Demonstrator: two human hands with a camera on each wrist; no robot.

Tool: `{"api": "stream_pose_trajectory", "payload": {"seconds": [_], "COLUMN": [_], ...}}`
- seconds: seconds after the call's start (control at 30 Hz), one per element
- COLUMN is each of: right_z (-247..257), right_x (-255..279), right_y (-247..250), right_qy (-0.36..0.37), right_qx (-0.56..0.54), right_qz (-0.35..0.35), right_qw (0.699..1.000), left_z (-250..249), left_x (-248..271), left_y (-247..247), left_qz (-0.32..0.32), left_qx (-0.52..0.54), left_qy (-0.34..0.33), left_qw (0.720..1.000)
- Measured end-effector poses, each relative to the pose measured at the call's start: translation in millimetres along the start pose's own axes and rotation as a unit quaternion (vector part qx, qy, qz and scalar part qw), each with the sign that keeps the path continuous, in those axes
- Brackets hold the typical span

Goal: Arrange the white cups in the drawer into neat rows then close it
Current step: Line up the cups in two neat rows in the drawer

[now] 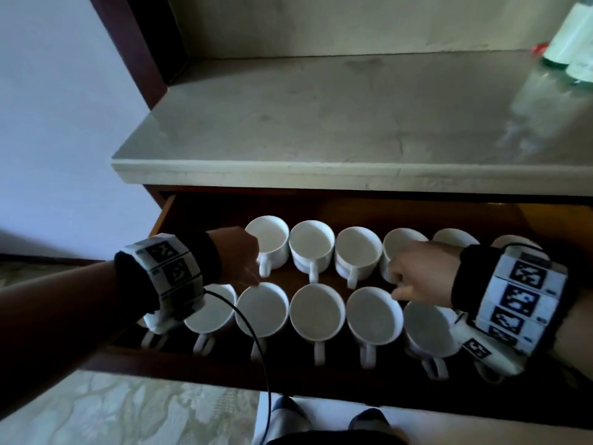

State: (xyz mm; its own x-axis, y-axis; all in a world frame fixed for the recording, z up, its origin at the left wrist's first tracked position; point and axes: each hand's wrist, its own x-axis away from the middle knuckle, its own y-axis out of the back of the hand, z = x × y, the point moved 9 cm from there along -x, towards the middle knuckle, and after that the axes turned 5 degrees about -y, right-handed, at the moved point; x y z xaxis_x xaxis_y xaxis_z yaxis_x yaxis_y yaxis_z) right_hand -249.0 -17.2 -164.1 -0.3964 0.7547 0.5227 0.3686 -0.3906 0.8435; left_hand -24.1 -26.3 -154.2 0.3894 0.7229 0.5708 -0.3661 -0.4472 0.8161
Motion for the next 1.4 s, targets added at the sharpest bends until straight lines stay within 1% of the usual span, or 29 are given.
{"api": "stream_pose_trajectory", "payload": {"seconds": [0.07,0.17,0.3,0.4,0.5,0.67,0.73,0.8,0.87,0.93,1.0,1.1,1.27,1.4], "right_z": [11.9,23.3,24.5,20.8,20.5,20.8,19.7,15.0,-4.0,-34.0,-56.9,-82.7,-106.3,-119.2], "right_x": [-5.3,-14.8,-28.0,-33.0,-32.7,-31.9,-29.1,-20.7,-7.9,6.9,20.8,43.9,61.0,67.8], "right_y": [-3.4,-11.6,-27.5,-33.4,-31.6,-30.6,-27.6,-15.2,1.1,15.6,23.7,12.5,-27.5,-50.2], "right_qy": [0.005,0.004,-0.012,-0.027,-0.032,-0.043,-0.048,-0.056,-0.087,-0.130,-0.148,-0.174,-0.193,-0.193], "right_qx": [0.006,0.004,0.007,0.003,-0.006,-0.008,-0.025,-0.045,-0.078,-0.090,-0.091,-0.091,-0.103,-0.102], "right_qz": [0.016,0.045,0.071,0.070,0.059,0.064,0.066,0.048,0.016,-0.015,-0.029,-0.009,0.032,0.060], "right_qw": [1.000,0.999,0.997,0.997,0.998,0.997,0.996,0.996,0.993,0.987,0.984,0.980,0.975,0.974], "left_z": [-4.6,-17.5,-22.6,-24.5,-22.8,-25.3,-22.0,-16.6,-19.0,-34.3,-56.8,-100.7,-163.6,-192.1], "left_x": [-0.7,-5.9,-10.2,-11.5,-12.8,-13.1,-11.6,-9.9,-7.0,-6.0,-4.6,-11.7,-35.0,-61.0], "left_y": [-15.6,-27.1,-28.8,-27.1,-30.1,-30.8,-31.0,-22.8,-3.4,19.4,40.8,66.2,80.8,78.0], "left_qz": [0.028,0.049,0.054,0.041,0.043,0.041,0.044,0.013,-0.028,-0.065,-0.097,-0.128,-0.128,-0.110], "left_qx": [0.005,-0.028,-0.047,-0.062,-0.068,-0.083,-0.075,-0.050,-0.036,-0.036,-0.014,0.015,0.022,0.021], "left_qy": [-0.008,-0.031,-0.040,-0.041,-0.038,-0.061,-0.057,-0.037,-0.024,-0.041,-0.078,-0.128,-0.177,-0.180], "left_qw": [1.000,0.998,0.997,0.996,0.996,0.994,0.995,0.998,0.999,0.996,0.992,0.983,0.976,0.977]}}
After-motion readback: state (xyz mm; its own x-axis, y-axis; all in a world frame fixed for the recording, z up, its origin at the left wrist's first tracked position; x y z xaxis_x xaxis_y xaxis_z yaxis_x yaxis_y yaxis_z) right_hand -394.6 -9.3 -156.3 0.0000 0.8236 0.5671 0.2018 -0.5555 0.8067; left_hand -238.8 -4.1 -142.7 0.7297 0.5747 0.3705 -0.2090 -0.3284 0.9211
